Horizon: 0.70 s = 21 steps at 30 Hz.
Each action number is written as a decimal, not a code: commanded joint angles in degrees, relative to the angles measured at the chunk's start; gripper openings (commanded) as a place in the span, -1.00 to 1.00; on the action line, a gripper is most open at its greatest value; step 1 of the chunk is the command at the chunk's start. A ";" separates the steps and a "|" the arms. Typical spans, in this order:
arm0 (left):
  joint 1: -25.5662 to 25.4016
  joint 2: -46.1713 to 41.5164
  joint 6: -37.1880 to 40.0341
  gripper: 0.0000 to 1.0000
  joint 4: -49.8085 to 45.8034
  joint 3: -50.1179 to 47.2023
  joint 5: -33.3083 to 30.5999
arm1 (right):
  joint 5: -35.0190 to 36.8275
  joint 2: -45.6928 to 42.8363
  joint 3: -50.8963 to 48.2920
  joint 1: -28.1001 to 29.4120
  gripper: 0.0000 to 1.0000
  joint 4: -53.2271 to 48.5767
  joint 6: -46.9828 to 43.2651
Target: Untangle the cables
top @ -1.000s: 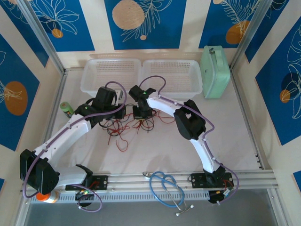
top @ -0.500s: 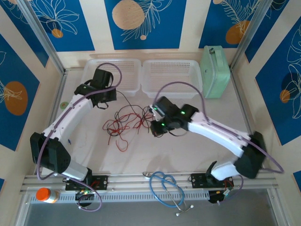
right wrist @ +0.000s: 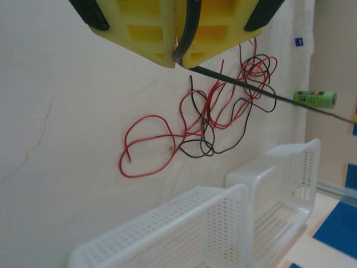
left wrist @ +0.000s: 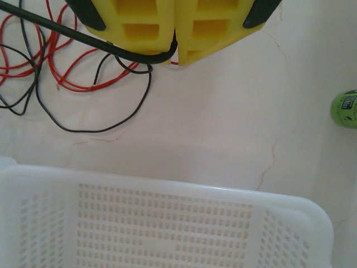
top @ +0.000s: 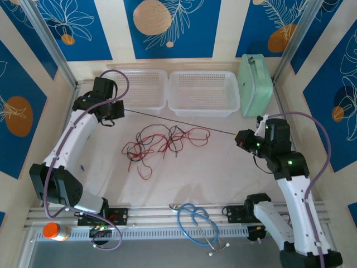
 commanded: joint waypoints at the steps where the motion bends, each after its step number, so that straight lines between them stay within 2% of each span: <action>1: 4.26 -0.10 0.57 -1.00 -0.90 3.70 -6.32 | -3.40 2.90 -3.02 -4.46 -1.00 0.63 3.54; 3: 4.26 0.23 0.92 -1.00 -0.53 6.44 -3.38 | -7.54 5.57 -3.28 -4.34 -0.85 3.61 4.03; 7: 4.24 0.28 1.28 -1.00 0.58 13.36 3.91 | -12.48 8.13 -3.17 -2.52 0.03 8.63 4.50; 10: 4.17 -0.11 1.11 -1.00 1.01 18.39 8.31 | -11.57 7.98 -2.38 -1.52 0.39 8.35 3.85; 13: 4.20 -0.38 0.35 -1.00 1.31 23.15 12.41 | -10.92 7.49 -2.01 -1.45 0.52 6.98 3.19; 18: 4.17 0.94 -1.50 -1.00 0.77 34.09 20.69 | -11.74 7.44 -2.65 -1.12 0.52 6.40 3.11; 21: 4.17 2.31 -2.07 -1.00 -0.02 41.69 22.60 | -11.84 7.78 -3.31 0.16 0.52 7.13 3.83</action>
